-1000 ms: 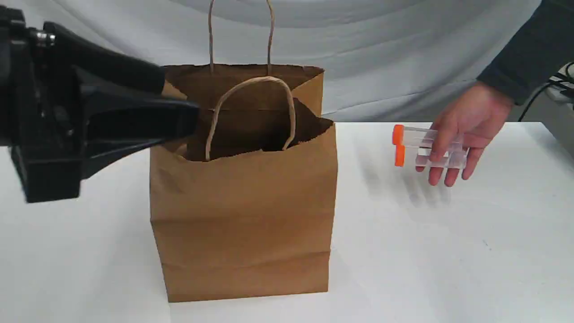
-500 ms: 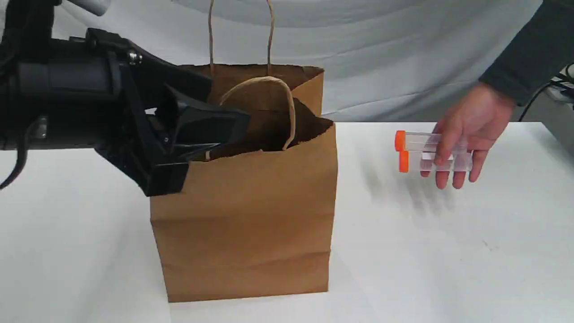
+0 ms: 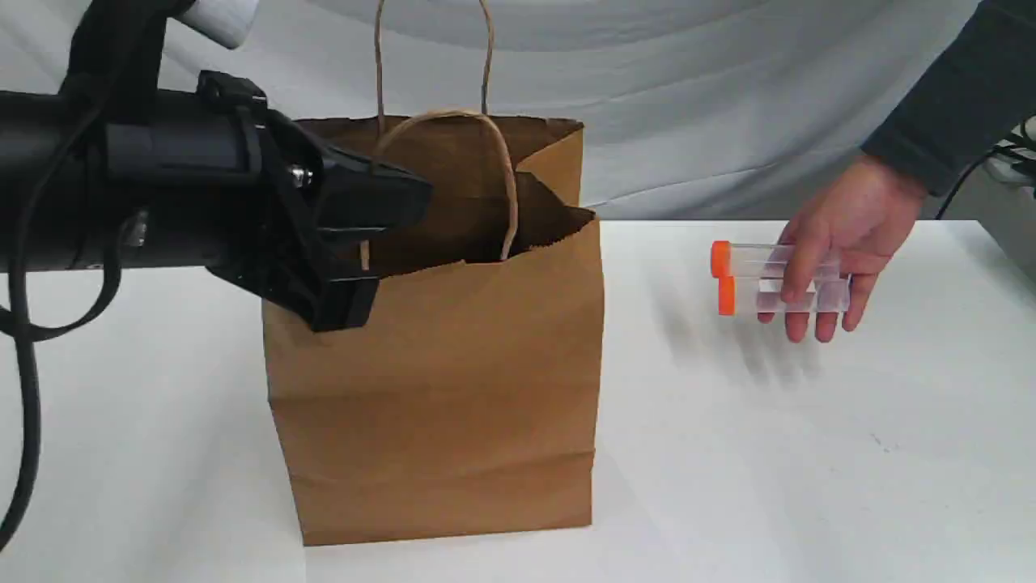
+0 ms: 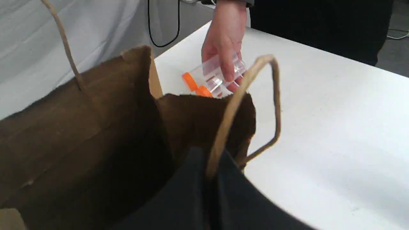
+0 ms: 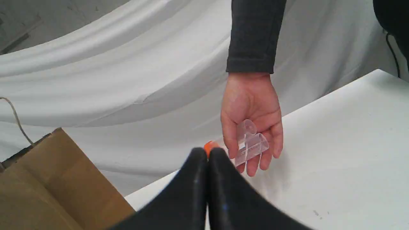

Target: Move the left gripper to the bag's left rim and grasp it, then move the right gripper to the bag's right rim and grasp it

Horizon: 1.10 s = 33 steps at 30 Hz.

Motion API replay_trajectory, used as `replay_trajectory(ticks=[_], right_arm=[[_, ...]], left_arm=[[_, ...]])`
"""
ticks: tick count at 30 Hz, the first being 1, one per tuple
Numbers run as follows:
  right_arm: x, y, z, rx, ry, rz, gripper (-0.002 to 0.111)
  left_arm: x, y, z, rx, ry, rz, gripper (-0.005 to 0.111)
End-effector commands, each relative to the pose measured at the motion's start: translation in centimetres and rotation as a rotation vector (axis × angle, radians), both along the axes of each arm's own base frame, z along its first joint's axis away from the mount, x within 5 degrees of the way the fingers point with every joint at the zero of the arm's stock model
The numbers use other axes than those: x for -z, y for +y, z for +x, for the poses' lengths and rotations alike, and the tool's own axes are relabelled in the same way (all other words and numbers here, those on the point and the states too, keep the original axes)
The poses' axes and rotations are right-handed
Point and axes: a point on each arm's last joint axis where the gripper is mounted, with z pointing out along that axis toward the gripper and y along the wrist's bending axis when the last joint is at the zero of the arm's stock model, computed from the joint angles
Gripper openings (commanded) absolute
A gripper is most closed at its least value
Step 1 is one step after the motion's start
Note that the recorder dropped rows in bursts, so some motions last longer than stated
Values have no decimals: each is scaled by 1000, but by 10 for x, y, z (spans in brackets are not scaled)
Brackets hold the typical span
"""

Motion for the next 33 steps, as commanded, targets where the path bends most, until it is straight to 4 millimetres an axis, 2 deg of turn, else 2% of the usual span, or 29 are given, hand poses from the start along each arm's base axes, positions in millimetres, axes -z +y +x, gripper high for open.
replay_trajectory(ticks=[1, 3, 5, 10, 12, 17, 22, 26, 28, 30, 33], right_arm=[[0, -1, 0, 7, -16, 19, 0], [-9, -1, -2, 7, -41, 19, 0], [-28, -1, -6, 7, -101, 16, 0], [-100, -1, -21, 31, -272, -122, 0], [-128, -1, -18, 42, -275, -188, 0], [-190, 0, 10, 35, -156, -316, 0], [-247, 9, 58, -89, 15, -471, 0], [-276, 31, 108, -383, 129, -532, 0], [-280, 39, 139, -511, 215, -513, 0], [-283, 45, 161, -613, 284, -501, 0], [-274, 50, 203, -741, 423, -498, 0]], left_arm=[[-6, -1, -1, 6, -38, -2, 0], [-6, -1, -1, 9, -41, 3, 0], [-5, -1, 0, 9, -40, 4, 0], [-5, -2, 0, 8, -27, -6, 0], [-5, -2, -1, 11, -24, -7, 0], [-5, -2, -1, 11, -24, -7, 0], [-5, -2, -1, 11, -24, -7, 0], [-5, -2, -1, 11, -24, -7, 0], [-5, -2, -1, 11, -24, -7, 0], [-5, -2, -1, 11, -24, -7, 0], [-5, -2, -1, 11, -24, -7, 0]])
